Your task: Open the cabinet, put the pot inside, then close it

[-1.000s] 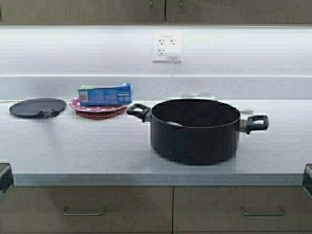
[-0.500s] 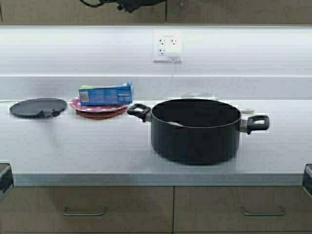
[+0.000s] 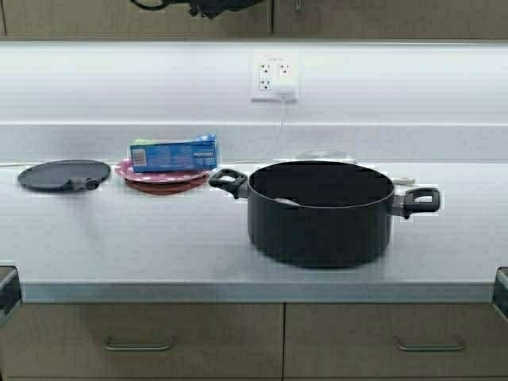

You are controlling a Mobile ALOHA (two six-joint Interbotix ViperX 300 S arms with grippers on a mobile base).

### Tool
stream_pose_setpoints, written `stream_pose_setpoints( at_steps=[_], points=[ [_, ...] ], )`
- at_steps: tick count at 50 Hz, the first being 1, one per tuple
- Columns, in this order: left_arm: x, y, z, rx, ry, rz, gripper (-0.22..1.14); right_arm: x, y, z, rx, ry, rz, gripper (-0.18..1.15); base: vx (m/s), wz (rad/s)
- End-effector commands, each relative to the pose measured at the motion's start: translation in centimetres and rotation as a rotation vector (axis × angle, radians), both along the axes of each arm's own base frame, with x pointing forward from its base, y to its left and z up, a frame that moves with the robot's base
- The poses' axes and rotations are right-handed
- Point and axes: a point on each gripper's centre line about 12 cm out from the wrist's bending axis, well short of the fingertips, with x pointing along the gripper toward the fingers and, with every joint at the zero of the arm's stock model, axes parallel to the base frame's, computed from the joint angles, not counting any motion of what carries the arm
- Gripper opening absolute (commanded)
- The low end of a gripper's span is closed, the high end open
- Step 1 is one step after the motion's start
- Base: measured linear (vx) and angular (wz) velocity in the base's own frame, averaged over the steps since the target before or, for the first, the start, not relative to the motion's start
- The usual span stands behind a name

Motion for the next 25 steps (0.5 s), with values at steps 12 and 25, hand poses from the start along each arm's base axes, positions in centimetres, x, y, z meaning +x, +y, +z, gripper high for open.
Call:
stream_pose_setpoints(
  at_steps=[12,25],
  points=[
    [0.3,0.5,2.4,0.004,0.066,-0.072,0.04,-0.8,-1.2,3.7,0.04,-0.037,0.007,0.06,-0.01,0.02],
    [-5.9,3.0,4.4,0.04,0.155,-0.144,0.03,-6.6,-1.8,4.6,0.003,0.0,0.079,0.06,0.0,0.0]
  ],
)
